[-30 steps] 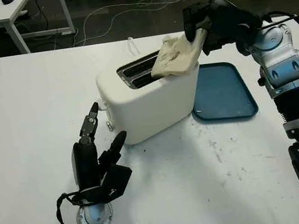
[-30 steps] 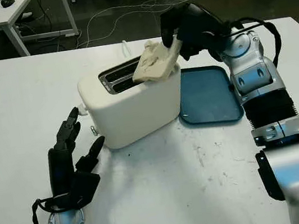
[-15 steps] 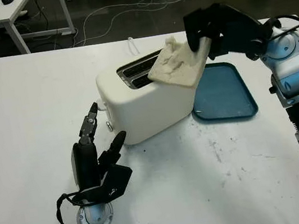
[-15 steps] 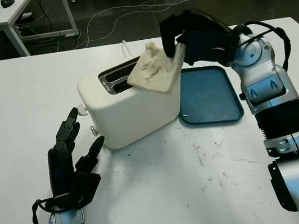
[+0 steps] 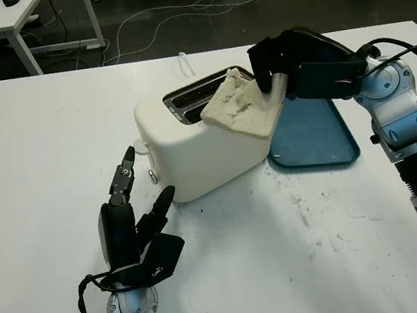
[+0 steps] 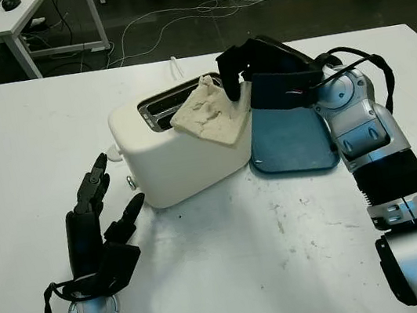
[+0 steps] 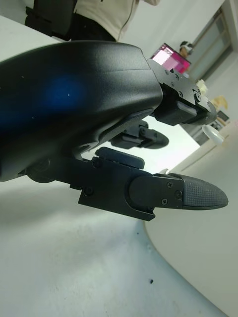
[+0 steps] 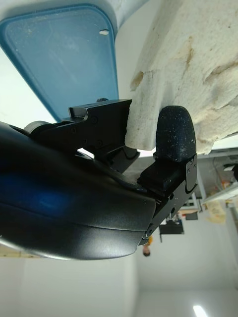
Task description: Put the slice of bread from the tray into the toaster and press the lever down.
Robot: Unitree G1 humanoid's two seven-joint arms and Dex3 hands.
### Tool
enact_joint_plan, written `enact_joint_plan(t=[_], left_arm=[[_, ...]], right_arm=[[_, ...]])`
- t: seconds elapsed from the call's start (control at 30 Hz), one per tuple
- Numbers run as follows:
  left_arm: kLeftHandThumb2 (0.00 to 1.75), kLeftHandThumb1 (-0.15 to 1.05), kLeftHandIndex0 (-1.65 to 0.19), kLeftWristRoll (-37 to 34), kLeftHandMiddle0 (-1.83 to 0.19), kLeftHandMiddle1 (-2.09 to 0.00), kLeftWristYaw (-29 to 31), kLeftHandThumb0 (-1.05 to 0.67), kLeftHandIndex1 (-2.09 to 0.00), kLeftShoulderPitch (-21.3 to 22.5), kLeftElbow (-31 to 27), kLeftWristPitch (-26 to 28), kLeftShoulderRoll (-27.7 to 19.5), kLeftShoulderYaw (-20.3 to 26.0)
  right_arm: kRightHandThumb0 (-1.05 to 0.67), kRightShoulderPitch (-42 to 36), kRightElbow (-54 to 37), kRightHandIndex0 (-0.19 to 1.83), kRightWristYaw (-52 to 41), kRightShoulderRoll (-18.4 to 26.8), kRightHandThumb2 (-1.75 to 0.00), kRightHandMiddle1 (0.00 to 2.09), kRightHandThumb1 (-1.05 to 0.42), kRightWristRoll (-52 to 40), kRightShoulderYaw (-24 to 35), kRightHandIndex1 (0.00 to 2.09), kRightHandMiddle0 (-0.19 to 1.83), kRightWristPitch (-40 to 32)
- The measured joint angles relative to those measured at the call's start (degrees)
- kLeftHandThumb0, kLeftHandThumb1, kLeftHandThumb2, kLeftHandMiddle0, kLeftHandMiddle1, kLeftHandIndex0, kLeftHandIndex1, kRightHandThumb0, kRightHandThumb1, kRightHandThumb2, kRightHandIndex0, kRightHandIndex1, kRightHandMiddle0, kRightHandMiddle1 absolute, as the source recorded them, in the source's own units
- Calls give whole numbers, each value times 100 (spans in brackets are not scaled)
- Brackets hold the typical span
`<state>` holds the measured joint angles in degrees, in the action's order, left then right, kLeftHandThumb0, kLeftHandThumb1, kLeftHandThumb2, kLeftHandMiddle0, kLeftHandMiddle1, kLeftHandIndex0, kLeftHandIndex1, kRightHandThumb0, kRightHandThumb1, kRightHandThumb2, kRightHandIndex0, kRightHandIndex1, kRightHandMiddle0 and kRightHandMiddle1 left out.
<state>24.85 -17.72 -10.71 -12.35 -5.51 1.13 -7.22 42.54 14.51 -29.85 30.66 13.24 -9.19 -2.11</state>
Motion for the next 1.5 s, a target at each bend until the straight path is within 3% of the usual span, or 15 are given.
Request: enact_joint_plan(t=[0.43, 0.73, 0.87, 0.97, 1.03, 1.1, 1.17, 1.3, 1.5], left_arm=[[25, 92, -35, 78, -45, -4, -20, -68, 0, -48, -15, 14, 62, -56], [25, 92, -34, 71, -45, -4, -16, -67, 0, -55, -16, 16, 62, -41], [25, 92, -34, 69, -45, -4, -12, -66, 0, -54, -16, 15, 63, -33], [25, 92, -35, 71, -45, -4, -12, -66, 0, -54, -24, 22, 62, -28], [25, 92, -35, 73, -45, -5, -8, -67, 0, -53, -50, 51, 62, -27], [24, 92, -35, 73, -45, -5, 5, -67, 0, -53, -93, 73, 62, -25], [24, 92, -35, 74, -45, -5, 6, -67, 0, -49, -116, 78, 62, -21], [24, 92, -35, 72, -45, -5, 21, -65, 0, -48, -117, 91, 62, -17], [24, 92, -35, 73, -45, -5, 31, -66, 0, -44, -117, 90, 55, 2]], right_arm=[[-33, 334, 717, 106, 1077, -818, -29, 167, -92, -64, 299, 175, 92, -197], [-28, 528, 1377, 104, 1345, -859, -27, 166, -92, -65, 353, 175, 91, 291], [-34, 584, 1415, 100, 1141, -725, -19, 160, -92, 38, 231, 170, 87, 359], [-51, 586, 1252, 84, 891, -447, -5, 132, -92, 420, -85, 153, 77, 428], [-59, 585, 1075, 67, 735, -194, -1, 90, -91, 733, -314, 130, 75, 659], [-60, 585, 892, 38, 610, 66, 0, 48, -86, 949, -482, 130, 77, 966], [-59, 584, 771, 22, 582, 270, 0, 26, -82, 1169, -605, 123, 76, 1335], [-58, 571, 595, 8, 690, 487, 0, 8, -78, 1631, -748, 99, 68, 1938], [-60, 476, 238, 0, 1066, 764, 0, 1, -76, 2404, -845, 81, 58, 2297]])
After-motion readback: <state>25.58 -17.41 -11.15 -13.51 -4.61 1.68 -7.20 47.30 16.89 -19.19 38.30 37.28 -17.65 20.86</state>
